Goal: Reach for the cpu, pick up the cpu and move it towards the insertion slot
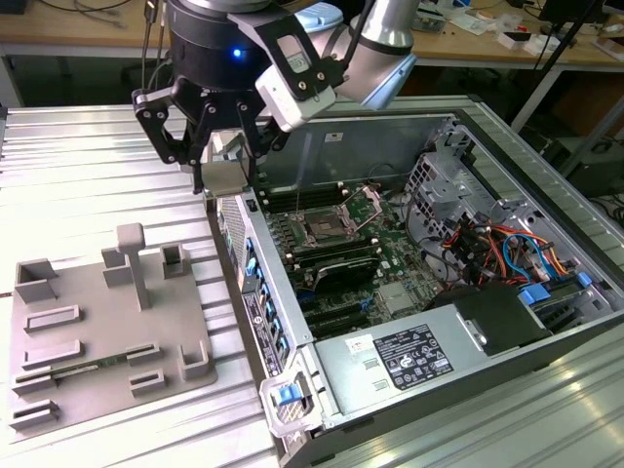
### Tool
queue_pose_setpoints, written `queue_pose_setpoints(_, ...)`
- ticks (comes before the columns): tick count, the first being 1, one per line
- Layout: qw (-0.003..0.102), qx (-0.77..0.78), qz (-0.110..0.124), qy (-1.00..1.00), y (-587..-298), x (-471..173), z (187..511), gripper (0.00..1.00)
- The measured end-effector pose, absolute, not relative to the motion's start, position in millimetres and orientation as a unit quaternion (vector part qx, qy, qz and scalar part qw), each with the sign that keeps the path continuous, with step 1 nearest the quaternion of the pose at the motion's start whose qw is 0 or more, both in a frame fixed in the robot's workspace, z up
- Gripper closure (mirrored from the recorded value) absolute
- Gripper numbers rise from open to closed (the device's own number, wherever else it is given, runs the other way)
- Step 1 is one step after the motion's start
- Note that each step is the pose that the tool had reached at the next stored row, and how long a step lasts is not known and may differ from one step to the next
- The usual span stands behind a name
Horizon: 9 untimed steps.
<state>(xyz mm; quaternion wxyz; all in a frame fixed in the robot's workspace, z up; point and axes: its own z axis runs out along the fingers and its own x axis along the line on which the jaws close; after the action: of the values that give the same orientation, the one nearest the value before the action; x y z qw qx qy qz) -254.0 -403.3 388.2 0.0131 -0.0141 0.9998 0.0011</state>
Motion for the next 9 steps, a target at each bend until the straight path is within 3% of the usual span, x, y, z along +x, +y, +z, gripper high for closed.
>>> queue_pose_setpoints(9,0.013,-0.014,0.001,1.000,-403.3,-251.9,388.1,0.45)
